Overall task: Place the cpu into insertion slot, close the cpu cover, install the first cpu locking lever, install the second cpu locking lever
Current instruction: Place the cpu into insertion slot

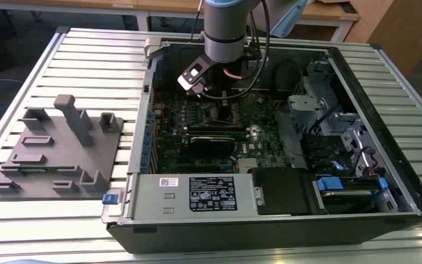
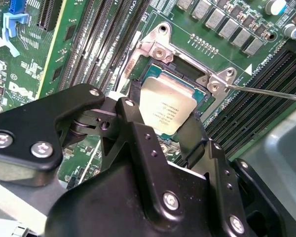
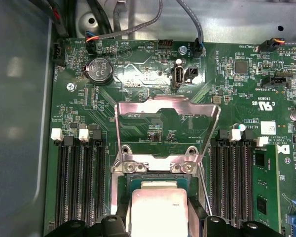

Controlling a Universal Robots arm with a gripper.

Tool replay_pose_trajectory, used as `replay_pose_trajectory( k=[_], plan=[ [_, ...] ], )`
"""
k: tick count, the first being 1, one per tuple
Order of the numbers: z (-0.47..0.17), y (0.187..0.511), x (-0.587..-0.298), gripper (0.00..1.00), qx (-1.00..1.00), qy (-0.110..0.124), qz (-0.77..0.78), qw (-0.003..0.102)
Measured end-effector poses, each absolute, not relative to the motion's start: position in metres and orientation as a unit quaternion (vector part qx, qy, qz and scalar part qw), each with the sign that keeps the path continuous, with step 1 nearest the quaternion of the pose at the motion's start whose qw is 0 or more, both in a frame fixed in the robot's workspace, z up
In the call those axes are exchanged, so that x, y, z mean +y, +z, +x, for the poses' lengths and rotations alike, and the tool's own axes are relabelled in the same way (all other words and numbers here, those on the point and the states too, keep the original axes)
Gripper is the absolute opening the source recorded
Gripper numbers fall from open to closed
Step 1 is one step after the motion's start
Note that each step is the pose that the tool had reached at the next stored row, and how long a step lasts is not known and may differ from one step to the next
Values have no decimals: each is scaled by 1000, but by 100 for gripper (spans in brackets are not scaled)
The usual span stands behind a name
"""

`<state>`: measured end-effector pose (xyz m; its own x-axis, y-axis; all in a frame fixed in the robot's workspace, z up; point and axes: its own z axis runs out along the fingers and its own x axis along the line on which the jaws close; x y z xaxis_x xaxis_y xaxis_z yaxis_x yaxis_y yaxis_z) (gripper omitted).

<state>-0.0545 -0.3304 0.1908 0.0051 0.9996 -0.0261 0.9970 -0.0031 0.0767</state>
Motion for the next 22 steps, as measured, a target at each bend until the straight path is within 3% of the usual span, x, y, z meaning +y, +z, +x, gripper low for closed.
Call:
replay_pose_trajectory(
  k=[22],
  plan=[
    [-53,194,-331,54,704,17,709,37]
  ],
)
